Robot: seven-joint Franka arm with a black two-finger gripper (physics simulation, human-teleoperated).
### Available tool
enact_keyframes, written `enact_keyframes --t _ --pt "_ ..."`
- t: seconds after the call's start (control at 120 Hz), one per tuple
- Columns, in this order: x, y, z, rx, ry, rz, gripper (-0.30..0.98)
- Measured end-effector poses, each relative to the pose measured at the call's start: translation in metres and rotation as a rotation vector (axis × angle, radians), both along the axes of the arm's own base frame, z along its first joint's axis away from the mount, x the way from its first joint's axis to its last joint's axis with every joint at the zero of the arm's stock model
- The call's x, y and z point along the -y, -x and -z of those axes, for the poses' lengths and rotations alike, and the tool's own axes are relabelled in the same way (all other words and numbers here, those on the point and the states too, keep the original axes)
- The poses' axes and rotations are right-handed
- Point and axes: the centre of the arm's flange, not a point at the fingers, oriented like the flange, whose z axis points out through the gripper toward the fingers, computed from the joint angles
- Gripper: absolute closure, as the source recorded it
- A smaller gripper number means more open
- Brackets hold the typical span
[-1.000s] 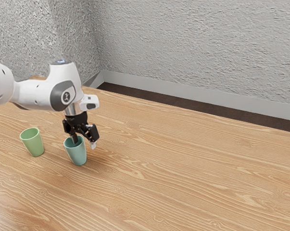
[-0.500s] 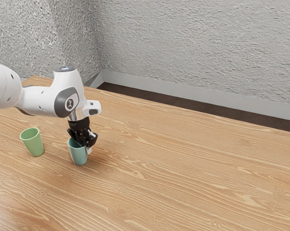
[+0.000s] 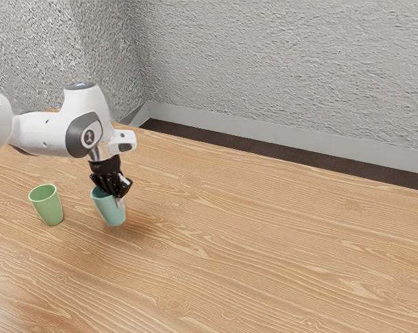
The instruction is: Place the right cup onto the left cup
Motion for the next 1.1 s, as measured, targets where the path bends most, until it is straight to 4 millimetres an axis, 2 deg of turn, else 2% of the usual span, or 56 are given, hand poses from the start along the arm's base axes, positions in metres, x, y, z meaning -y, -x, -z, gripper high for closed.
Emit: enact_keyframes --t 0.083,0.275,0.383,0.467,0.583,0.708,0.933,1.1 --pt "-0.007 0.006 -0.027 0.026 0.002 -0.012 0.78" --pt "-0.025 0.026 -0.103 0.083 -0.011 -0.024 0.78" --pt "-0.042 0.037 -0.124 0.076 -0.03 -0.037 0.78" --pt "-0.067 0.045 -0.136 0.065 -0.049 -0.068 0.78" --pt "-0.099 0.054 -0.144 0.047 -0.073 -0.113 0.78" --pt "-0.115 0.05 -0.141 0.024 -0.095 -0.128 0.78" --pt "-0.137 0.038 -0.124 -0.013 -0.119 -0.145 0.78" --pt "-0.171 0.047 -0.11 -0.035 -0.12 -0.195 0.78"
